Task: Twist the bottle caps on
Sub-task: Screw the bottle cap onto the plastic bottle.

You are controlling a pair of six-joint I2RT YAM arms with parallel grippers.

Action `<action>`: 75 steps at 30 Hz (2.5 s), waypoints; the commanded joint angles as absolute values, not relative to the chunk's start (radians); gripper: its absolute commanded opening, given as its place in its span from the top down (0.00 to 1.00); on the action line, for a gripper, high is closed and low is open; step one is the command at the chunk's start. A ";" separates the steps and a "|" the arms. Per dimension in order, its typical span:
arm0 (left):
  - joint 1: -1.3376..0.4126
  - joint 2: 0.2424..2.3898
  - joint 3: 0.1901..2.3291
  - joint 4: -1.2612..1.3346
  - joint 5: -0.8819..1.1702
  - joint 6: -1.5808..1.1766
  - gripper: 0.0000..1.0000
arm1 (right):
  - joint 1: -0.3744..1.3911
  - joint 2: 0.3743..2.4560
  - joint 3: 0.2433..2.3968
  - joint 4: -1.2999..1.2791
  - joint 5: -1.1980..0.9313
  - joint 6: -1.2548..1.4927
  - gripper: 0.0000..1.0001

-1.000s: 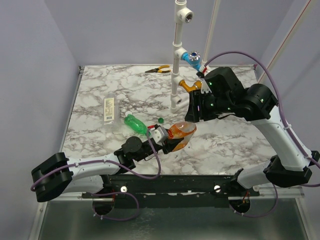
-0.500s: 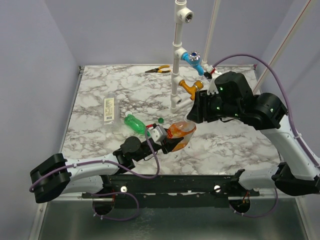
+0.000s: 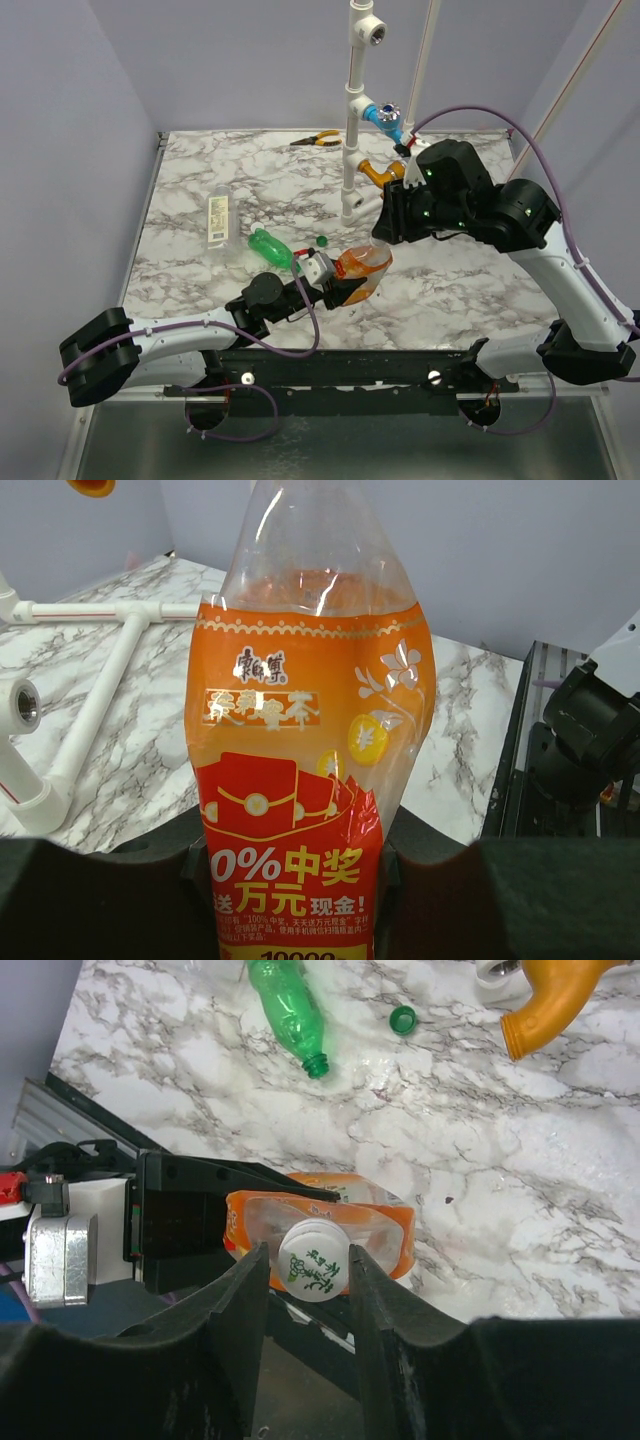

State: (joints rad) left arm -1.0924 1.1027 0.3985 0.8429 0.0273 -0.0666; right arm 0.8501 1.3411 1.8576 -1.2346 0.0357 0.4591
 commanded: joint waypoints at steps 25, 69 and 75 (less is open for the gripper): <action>-1.086 1.071 0.408 0.847 0.055 -0.072 1.00 | 0.855 1.347 1.858 -1.287 -0.023 0.459 0.58; -1.094 1.141 0.511 1.055 -0.107 0.153 1.00 | 0.854 1.526 1.955 -1.409 -0.117 0.780 0.73; -1.095 1.160 0.512 1.055 -0.118 0.162 1.00 | 0.855 1.557 1.974 -1.422 -0.105 0.838 0.71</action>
